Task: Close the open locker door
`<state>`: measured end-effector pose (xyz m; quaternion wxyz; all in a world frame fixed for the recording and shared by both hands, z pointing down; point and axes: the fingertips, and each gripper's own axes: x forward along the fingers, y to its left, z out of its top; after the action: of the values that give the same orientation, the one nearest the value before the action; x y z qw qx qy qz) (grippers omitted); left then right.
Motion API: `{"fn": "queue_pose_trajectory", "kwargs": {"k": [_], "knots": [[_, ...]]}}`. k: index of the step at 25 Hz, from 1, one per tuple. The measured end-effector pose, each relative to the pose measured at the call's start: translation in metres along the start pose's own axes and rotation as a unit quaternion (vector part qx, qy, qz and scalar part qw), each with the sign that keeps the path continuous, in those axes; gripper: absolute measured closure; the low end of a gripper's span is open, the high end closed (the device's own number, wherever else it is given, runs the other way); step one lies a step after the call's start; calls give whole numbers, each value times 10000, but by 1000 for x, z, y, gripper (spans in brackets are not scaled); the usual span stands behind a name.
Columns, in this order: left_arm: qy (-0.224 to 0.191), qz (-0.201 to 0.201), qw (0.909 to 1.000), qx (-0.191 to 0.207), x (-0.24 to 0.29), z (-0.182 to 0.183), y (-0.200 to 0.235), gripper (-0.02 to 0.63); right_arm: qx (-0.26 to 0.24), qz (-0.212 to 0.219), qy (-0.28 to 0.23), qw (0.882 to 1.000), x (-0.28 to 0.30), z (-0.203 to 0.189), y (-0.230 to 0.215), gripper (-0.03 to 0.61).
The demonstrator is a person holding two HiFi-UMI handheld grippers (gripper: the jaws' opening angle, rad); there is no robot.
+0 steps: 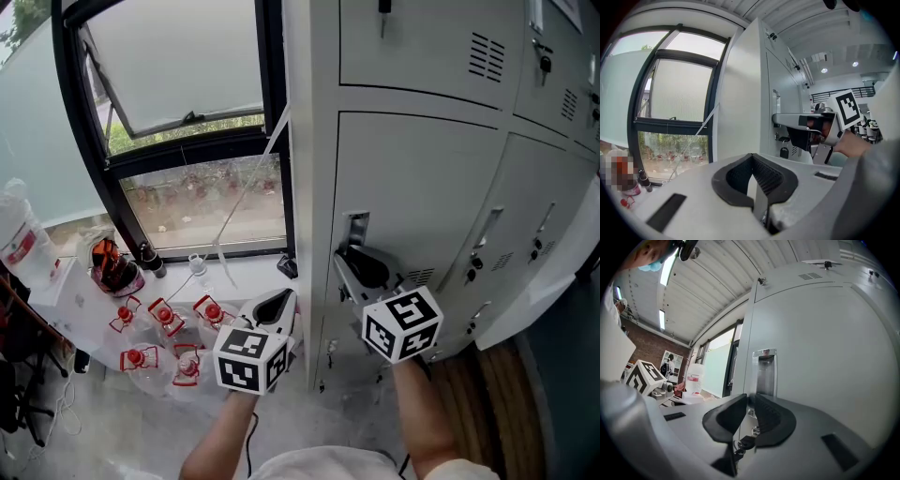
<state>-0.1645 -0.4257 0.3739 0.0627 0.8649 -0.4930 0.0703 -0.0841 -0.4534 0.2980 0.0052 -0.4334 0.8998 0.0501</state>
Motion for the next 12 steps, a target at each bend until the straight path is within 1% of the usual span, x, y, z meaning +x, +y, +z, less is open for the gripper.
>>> {"fn": "queue_pose_trajectory", "kwargs": {"k": [7, 12], "knots": [[-37, 89, 10000, 5, -4, 3, 0, 607, -86, 44, 10, 10000, -3, 0, 2, 525], [-40, 114, 9999, -3, -4, 4, -6, 607, -175, -21, 17, 9998, -11, -1, 0, 525]]}}
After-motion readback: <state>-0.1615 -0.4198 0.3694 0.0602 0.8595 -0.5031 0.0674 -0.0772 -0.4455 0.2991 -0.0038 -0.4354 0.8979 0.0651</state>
